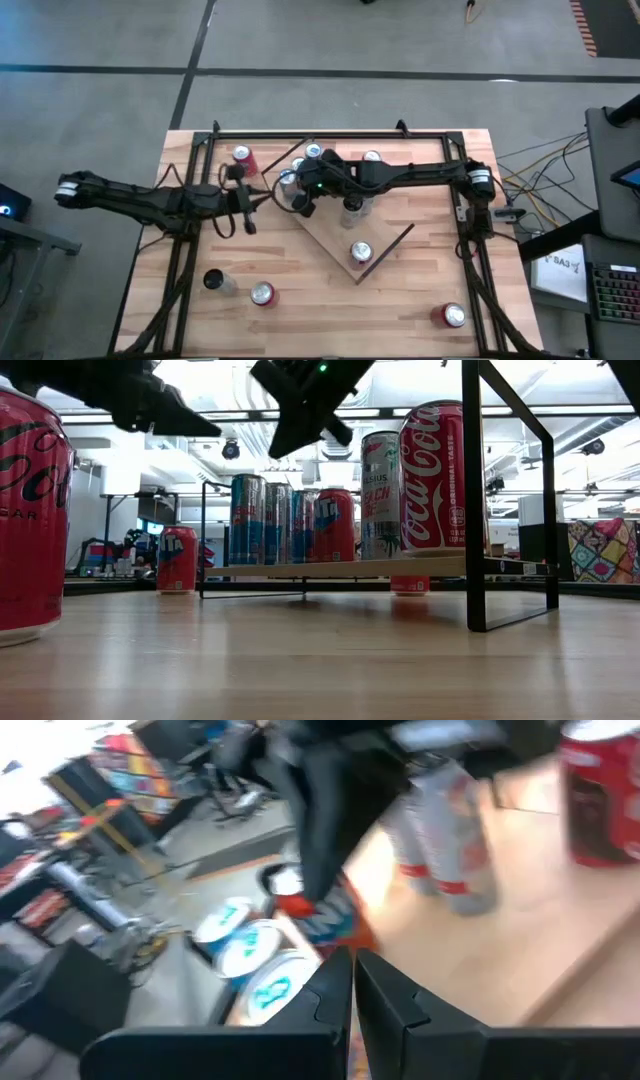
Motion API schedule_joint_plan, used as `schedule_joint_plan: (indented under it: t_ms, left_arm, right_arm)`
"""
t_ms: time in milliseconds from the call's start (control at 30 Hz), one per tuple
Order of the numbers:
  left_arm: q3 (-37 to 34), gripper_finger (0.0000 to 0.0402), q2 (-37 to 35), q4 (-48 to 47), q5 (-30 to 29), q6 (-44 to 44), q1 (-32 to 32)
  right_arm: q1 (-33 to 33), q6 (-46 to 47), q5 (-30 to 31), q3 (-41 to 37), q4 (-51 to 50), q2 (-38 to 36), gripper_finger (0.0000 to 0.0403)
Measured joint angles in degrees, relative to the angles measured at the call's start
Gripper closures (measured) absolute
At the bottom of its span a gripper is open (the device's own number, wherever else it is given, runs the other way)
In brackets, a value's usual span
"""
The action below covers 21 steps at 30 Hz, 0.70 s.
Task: Place canned beverage on shelf
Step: Put the blue soda can on the shelf aligned with the blue can on the shelf
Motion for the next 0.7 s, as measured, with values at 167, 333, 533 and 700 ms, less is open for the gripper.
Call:
schedule_joint_plan:
  t_ms: [167,333,533,700]
  left_arm:
    - [0.4,0.0401,5.1,-2.1,1.0,0.0,0.8]
    - [2.2,0.0401,10.4,-2.7,0.6,0.3,2.6]
    - [4.5,0.0401,13.9,-2.7,0.4,0.2,3.7]
    - [4.5,0.0401,14.5,-2.9,-0.7,0.3,4.6]
  right_arm:
    - [-0.1,-2.0,0.0,0.0,0.5,-0.2,0.0390]
    - [-0.3,-4.1,2.9,0.0,4.1,1.5,0.0390]
    - [-0.5,-4.8,5.1,0.0,5.8,3.3,0.0390]
    - [-0.7,-4.3,5.1,0.0,6.6,4.5,0.0390]
